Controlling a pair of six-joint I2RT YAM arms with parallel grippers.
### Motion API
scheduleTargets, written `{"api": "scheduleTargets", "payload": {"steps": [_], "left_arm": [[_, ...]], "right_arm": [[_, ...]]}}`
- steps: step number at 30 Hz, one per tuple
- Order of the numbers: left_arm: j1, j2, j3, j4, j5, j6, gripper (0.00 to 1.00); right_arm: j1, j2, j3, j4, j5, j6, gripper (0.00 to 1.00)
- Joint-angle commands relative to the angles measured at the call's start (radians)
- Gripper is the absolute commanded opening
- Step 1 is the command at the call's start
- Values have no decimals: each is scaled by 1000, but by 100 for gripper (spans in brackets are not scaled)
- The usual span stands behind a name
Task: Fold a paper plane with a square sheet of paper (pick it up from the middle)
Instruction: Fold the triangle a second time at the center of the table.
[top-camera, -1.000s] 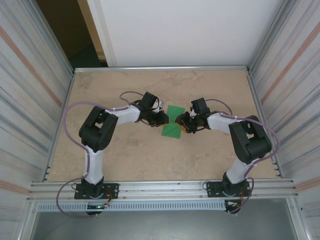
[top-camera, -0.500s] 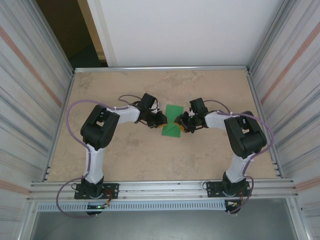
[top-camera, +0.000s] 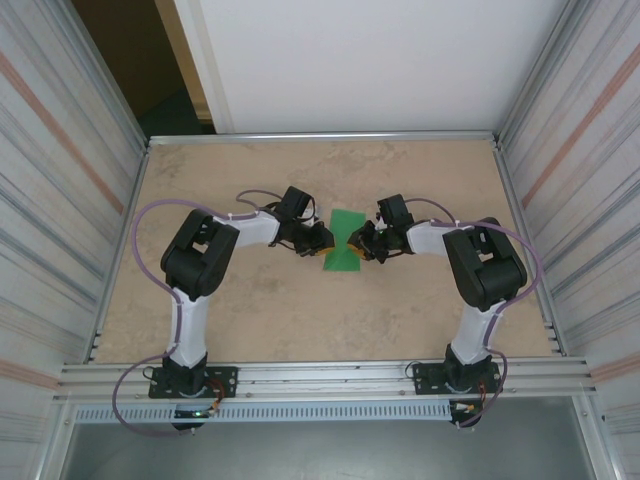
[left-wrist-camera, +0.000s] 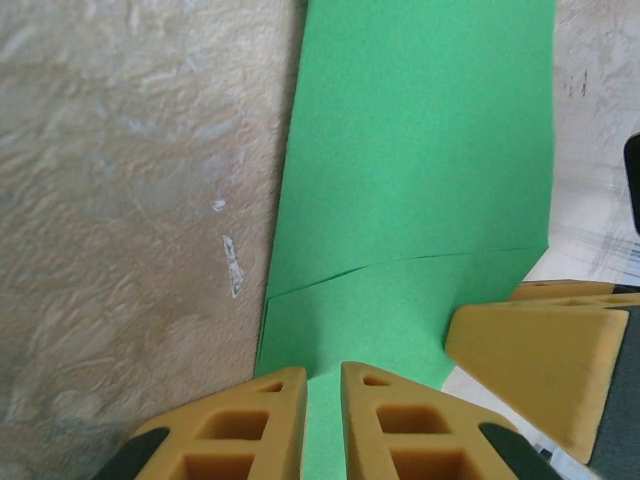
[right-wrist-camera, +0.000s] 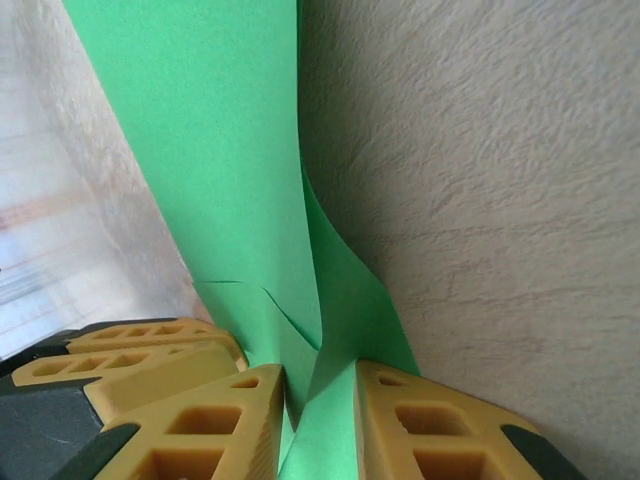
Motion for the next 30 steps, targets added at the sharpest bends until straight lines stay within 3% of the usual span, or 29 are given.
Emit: {"api": "scheduleTargets", "payload": {"steps": [1,10,20,30], "left_arm": [[8,1,-34,-57,-26,-12,18],[7,-1,-36,-60,-29,-8,18],[8,-3,-34,-63,-31,-7,18],[9,-3,-32,-68,-33,-4,18]], "right_arm": [[-4,14,15,27,-2,14,22],[-8,-12,-2,33,13,5,17],[-14,-56,-14,-22,66,-1,21],[-12,-55,-3,-50,67,-3,17]]}}
